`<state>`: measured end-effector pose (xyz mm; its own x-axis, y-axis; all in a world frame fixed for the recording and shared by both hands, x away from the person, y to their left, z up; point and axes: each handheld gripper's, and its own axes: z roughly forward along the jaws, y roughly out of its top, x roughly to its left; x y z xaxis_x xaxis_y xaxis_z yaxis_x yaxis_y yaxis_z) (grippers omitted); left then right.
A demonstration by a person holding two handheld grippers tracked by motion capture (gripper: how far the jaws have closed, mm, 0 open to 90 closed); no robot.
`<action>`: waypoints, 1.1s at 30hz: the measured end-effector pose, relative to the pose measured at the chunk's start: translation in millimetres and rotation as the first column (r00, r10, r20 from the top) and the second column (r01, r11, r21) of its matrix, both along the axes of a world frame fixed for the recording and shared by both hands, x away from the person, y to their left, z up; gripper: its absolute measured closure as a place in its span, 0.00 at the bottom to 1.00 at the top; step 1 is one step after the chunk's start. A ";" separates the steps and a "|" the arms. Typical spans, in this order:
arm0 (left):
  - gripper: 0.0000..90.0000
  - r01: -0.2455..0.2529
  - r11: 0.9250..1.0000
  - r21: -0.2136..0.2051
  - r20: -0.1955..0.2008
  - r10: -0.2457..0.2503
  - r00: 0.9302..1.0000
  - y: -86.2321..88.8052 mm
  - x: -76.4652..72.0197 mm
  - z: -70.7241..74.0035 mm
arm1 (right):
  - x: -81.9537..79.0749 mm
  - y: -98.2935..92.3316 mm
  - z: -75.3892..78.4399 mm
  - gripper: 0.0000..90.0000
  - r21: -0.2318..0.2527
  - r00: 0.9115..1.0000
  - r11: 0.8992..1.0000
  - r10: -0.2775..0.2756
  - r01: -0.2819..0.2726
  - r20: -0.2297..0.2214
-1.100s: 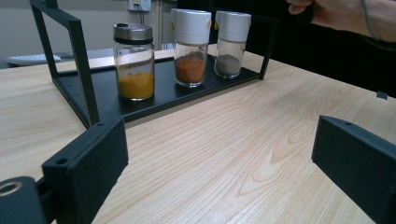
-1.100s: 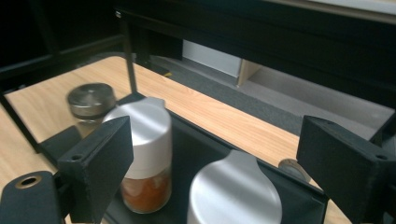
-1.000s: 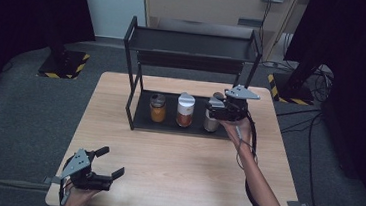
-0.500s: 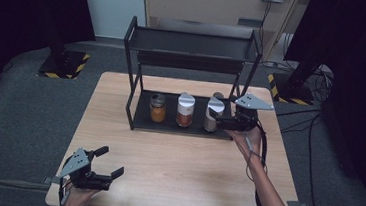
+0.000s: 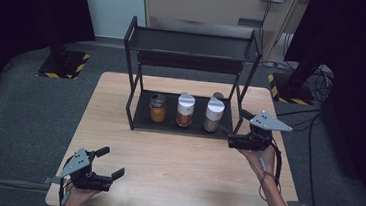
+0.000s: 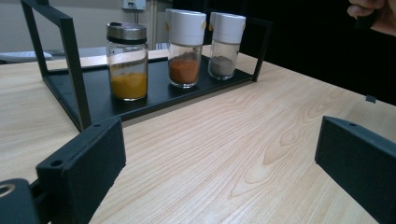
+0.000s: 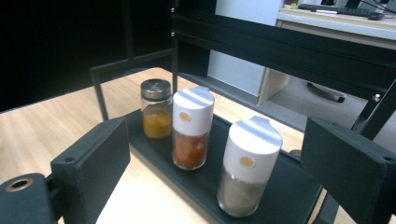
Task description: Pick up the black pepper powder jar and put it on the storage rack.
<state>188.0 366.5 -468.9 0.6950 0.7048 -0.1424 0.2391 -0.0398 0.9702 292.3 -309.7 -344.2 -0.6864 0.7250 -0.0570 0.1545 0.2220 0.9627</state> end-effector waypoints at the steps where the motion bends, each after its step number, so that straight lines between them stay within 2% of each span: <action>1: 0.01 0.002 1.000 0.004 -0.002 -0.002 1.000 0.3 0.3 0.4 | -3.7 -1.5 -0.8 0.09 -0.002 1.000 1.000 0.001 -0.001 0.001; 5: 0.01 -0.001 1.000 0.010 0.000 0.001 1.000 0.4 -0.5 0.7 | -19.1 -6.9 -4.4 0.10 -0.011 1.000 1.000 0.014 -0.014 0.011; 9: 0.01 -0.002 1.000 -0.002 -0.002 0.002 1.000 1.4 -0.5 -0.6 | -34.1 -14.0 -10.1 0.10 0.004 1.000 1.000 0.018 -0.018 0.012; 11: 0.01 -0.005 1.000 0.003 -0.006 0.005 1.000 1.7 -0.2 -0.3 | -40.1 -18.4 -14.3 0.10 0.026 1.000 0.999 0.022 -0.022 0.006; 14: 0.01 -0.009 1.000 0.002 -0.010 0.009 1.000 2.3 -0.1 -0.5 | -47.9 -21.4 -17.6 0.10 0.026 1.000 1.000 0.018 -0.018 0.000; 20: 0.01 -0.009 1.000 0.003 -0.010 0.009 1.000 2.8 -0.6 -0.4 | -60.5 -28.8 -23.2 0.10 0.030 1.000 0.999 0.018 -0.018 -0.004; 33: 0.01 -0.016 1.000 0.011 -0.010 0.016 1.000 1.9 -1.7 0.6 | -77.5 -42.0 -39.9 0.10 0.028 0.998 1.000 -0.006 0.008 -0.055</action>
